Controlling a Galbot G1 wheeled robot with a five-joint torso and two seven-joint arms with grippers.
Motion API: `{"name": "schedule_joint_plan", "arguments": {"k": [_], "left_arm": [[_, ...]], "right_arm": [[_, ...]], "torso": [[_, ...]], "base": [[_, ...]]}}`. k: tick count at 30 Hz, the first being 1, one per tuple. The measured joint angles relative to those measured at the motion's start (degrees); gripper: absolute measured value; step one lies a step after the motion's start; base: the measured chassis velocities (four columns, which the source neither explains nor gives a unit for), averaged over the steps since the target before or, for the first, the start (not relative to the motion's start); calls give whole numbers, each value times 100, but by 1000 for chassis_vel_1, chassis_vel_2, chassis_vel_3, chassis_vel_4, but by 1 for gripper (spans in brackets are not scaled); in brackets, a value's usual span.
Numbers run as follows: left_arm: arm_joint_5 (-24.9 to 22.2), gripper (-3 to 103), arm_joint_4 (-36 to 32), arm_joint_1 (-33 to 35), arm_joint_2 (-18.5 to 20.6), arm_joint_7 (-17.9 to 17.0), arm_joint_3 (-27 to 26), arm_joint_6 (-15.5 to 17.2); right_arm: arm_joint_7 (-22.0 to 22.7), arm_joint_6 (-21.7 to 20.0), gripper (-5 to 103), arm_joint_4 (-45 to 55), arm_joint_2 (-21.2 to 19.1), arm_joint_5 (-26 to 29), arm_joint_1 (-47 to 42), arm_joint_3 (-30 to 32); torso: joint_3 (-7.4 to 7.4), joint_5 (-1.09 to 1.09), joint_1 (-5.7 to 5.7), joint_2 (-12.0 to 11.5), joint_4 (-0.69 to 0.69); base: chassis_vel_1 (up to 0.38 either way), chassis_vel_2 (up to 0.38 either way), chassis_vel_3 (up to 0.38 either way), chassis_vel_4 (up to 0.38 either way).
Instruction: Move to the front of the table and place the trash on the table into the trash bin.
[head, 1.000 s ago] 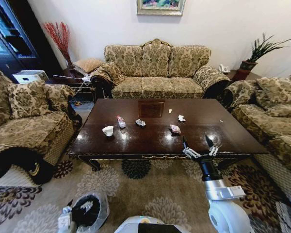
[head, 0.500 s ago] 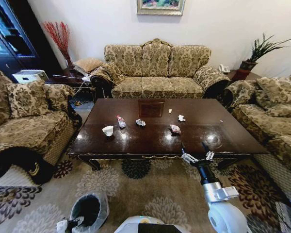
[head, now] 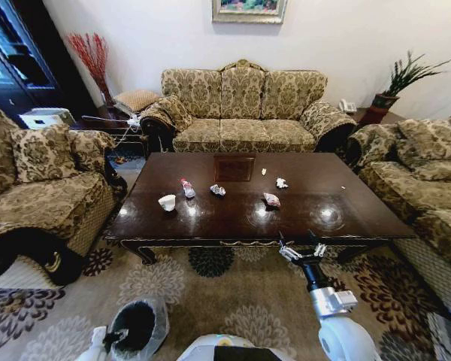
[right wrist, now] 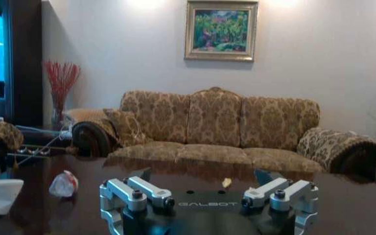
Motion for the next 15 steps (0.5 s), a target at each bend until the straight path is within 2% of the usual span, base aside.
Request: {"name": "schedule_joint_plan", "arguments": {"k": [4, 5, 8, 12, 13, 14, 15], "left_arm": [[197, 100, 256, -168, 38, 225, 41, -43], [320, 103, 387, -245, 31, 287, 48, -76], [473, 101, 583, -371, 6, 348, 57, -138], [765, 98, 1079, -701, -45, 491, 53, -398], [829, 98, 1168, -772, -58, 507, 53, -443], [985, 96, 1351, -921, -58, 523, 42, -525], [985, 96, 1351, -921, -58, 523, 42, -525]], "right_arm": [[2, 27, 100, -143, 13, -25, -1, -7], [3, 49, 100, -192, 24, -33, -11, -8], [4, 75, 100, -227, 36, -41, -34, -8], [6, 114, 100, -246, 42, -42, -130, 31], [9, 121, 100, -247, 40, -42, -158, 46], [11, 136, 100, -246, 37, -42, -210, 71], [11, 136, 100, -246, 37, -42, -210, 71]], "torso": [[0, 1, 0, 0, 0], [0, 0, 0, 0, 0], [0, 0, 0, 0, 1], [0, 6, 0, 0, 0], [0, -2, 0, 0, 1], [0, 15, -1, 0, 1], [0, 15, -1, 0, 1]], "base": [[0, 0, 0, 0], [0, 0, 0, 0], [0, 0, 0, 0], [0, 0, 0, 0], [0, 0, 0, 0], [0, 0, 0, 0], [0, 0, 0, 0]]}}
